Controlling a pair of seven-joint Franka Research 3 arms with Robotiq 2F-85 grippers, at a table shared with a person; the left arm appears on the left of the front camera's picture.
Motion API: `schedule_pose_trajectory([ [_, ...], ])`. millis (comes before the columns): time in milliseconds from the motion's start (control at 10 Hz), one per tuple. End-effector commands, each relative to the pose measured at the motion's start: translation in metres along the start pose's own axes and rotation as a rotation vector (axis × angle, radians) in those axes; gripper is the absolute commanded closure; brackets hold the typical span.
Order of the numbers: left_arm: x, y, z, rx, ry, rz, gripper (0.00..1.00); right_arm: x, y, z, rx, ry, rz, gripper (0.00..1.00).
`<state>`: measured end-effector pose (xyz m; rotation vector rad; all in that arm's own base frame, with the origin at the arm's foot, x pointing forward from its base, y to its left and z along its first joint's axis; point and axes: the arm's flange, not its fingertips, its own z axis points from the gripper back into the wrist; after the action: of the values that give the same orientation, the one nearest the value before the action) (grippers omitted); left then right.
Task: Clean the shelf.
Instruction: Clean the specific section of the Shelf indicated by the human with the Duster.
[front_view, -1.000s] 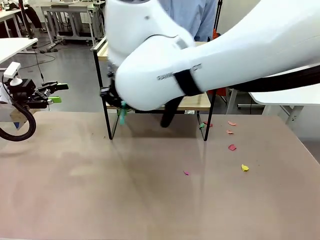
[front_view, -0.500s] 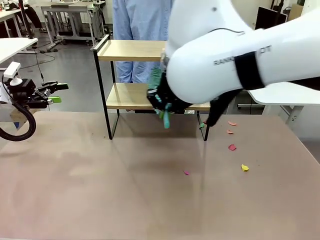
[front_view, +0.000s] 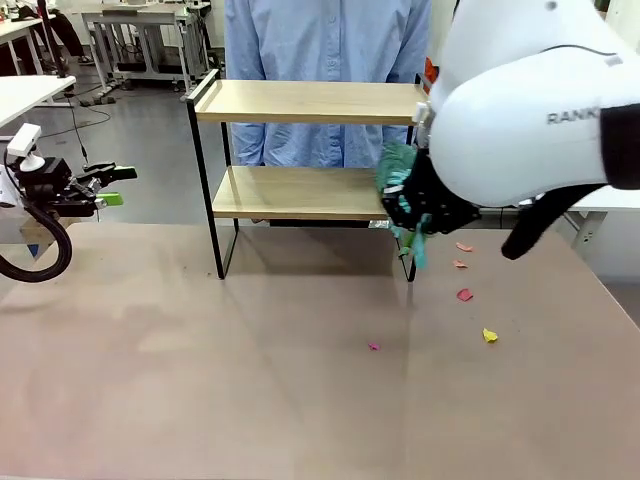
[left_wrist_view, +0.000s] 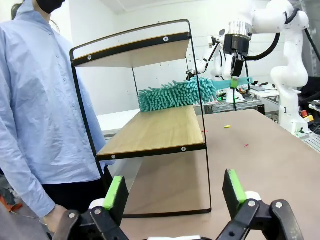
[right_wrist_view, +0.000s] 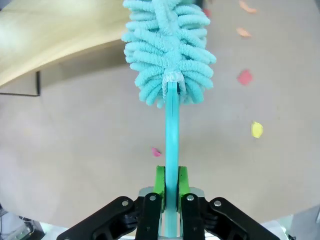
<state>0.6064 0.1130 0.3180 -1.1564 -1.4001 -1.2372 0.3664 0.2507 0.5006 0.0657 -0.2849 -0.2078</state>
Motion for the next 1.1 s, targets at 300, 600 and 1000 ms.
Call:
schedule_pose_trajectory([
  [300,0.003,0.000,0.000,0.000,-0.001,-0.015,0.00,-0.005,-0.007,0.007,-0.028,-0.014,-0.004,0.87],
  [600,0.003,0.000,0.000,0.000,-0.001,-0.015,0.00,-0.020,0.002,0.028,0.088,-0.108,0.131,0.87],
  [1000,0.003,0.000,0.000,0.000,-0.001,-0.015,0.00,-0.040,-0.026,0.067,0.352,-0.063,0.477,0.87],
])
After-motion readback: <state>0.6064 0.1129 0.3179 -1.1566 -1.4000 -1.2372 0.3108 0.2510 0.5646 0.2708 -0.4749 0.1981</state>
